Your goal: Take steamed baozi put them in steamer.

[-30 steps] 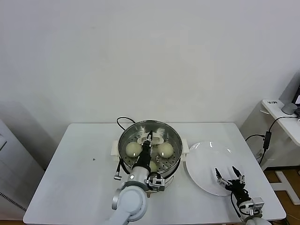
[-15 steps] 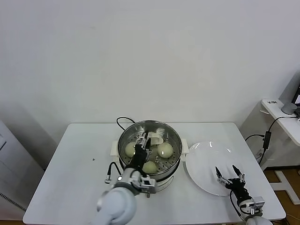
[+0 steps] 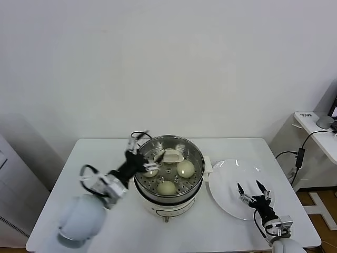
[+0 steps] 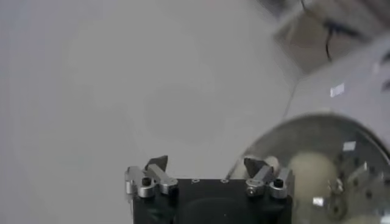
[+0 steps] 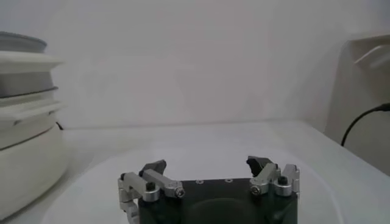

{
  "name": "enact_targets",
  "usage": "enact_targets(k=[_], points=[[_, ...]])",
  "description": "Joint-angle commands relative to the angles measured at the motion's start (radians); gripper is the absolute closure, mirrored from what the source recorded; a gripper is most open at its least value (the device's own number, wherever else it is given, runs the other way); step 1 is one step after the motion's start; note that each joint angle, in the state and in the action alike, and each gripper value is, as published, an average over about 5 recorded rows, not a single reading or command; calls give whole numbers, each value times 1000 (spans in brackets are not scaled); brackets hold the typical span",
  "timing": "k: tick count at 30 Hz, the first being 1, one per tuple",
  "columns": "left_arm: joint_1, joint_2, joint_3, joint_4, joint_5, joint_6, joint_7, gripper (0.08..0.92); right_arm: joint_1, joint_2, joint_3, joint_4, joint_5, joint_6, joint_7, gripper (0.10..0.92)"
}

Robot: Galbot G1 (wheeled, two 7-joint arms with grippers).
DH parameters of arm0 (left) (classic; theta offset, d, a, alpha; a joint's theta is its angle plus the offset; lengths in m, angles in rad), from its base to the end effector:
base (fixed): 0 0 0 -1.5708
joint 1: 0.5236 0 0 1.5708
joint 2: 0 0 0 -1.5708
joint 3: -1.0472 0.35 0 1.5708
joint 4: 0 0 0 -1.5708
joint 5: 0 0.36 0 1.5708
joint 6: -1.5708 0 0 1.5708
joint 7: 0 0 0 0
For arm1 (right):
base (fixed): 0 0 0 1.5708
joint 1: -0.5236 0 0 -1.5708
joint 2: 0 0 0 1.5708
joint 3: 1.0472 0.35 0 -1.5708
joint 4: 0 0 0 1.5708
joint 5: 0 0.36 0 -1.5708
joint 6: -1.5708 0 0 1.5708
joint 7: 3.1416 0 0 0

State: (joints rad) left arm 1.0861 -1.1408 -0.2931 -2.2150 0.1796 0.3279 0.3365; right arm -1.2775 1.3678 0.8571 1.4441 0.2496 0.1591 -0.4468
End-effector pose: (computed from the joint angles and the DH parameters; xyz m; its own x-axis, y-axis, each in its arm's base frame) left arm 0.2742 -0.0040 -0.1598 -0.8437 0.5368 0.0036 0.4447 0.6952 0.5648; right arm 0.2455 -0.1942 -0.4312 -0.9896 -0.0880 0.1136 -0.0853 0.9959 0.0287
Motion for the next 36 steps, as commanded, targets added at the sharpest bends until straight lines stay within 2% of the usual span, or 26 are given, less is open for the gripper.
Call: enact_targets(k=[1, 9, 18, 36], points=[[106, 36, -376, 81, -945, -57, -231, 177, -10, 3, -25, 102, 6, -28, 80, 203], [224, 33, -369, 258, -696, -112, -255, 177, -18, 15, -18, 143, -30, -65, 89, 203], [214, 20, -310, 420, -627, -136, -245, 177, -59, 24, -24, 196, -61, -117, 156, 203], [224, -9, -281, 437, -614, -120, -250, 177, -68, 33, -31, 197, -51, -148, 178, 203]])
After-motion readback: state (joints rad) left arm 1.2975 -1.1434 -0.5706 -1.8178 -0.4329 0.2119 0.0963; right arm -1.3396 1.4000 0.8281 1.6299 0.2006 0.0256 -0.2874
